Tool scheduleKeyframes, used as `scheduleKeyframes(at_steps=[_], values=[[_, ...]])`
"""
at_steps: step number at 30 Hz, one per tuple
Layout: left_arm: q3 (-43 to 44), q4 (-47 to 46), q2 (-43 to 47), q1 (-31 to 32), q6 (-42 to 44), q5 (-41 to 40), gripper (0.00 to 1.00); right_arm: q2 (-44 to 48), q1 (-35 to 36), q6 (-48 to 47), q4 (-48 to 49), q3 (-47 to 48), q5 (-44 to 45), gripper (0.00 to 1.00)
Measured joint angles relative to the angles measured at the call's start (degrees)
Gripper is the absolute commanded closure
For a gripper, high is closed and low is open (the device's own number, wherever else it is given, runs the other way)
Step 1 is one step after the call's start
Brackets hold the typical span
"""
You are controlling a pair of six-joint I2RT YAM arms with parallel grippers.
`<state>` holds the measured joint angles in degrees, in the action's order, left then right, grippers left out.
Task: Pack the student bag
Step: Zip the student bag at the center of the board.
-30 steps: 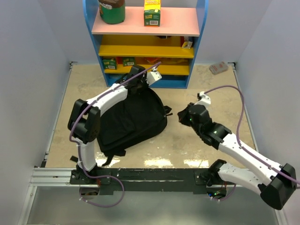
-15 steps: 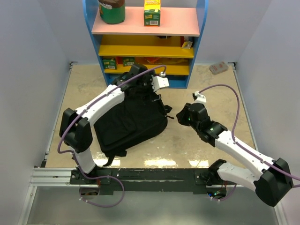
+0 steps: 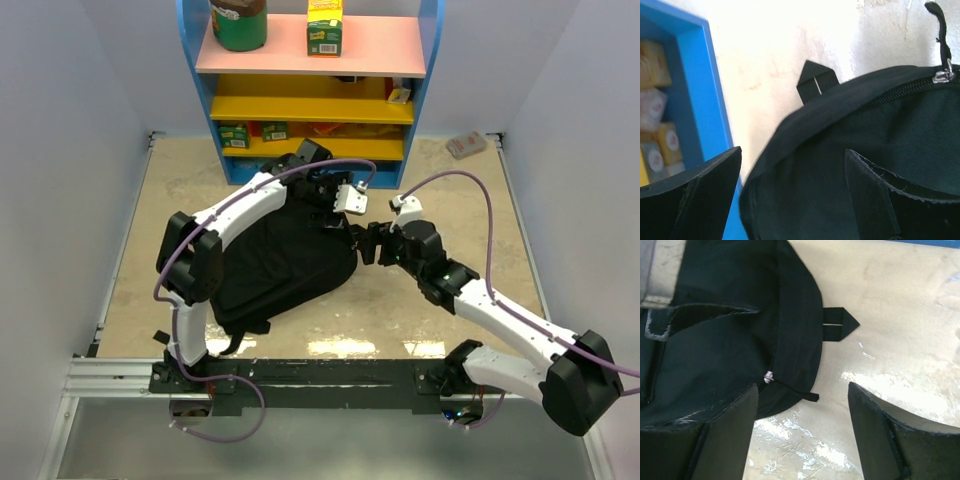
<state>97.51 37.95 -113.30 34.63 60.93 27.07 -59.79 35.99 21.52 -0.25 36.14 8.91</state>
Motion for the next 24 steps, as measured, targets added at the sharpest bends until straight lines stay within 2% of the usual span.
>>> scheduleKeyframes(at_steps=[4,10,14,16,17,21,24], values=[[3.5,1.2,-2.4,0.0,3.2,2.2,0.18,-3.3,0.0,-2.7,2.9,0.0,-2.8,0.32],[4.6,3.2,-4.9,0.0,6.5,3.9,0.3,-8.7,0.0,-5.3,5.9,0.0,-6.3,0.47],[5.5,5.7,-6.5,0.0,9.4,4.3,0.46,-10.3,0.0,-5.7,7.9,-0.3,-7.5,0.62],[5.6,6.4,-6.9,0.0,10.3,4.5,0.49,-10.4,0.0,-6.0,8.5,-0.5,-7.9,0.7],[5.6,6.5,-7.1,0.0,10.6,4.5,0.53,-10.6,0.1,-6.0,8.8,-0.5,-8.2,0.78],[5.6,6.4,-7.6,0.0,10.7,5.2,0.65,-11.8,0.3,-6.4,9.5,-0.5,-8.9,1.0],[5.5,5.7,-7.6,0.0,10.4,5.7,0.76,-12.3,0.4,-6.1,9.7,-0.5,-9.1,1.0]])
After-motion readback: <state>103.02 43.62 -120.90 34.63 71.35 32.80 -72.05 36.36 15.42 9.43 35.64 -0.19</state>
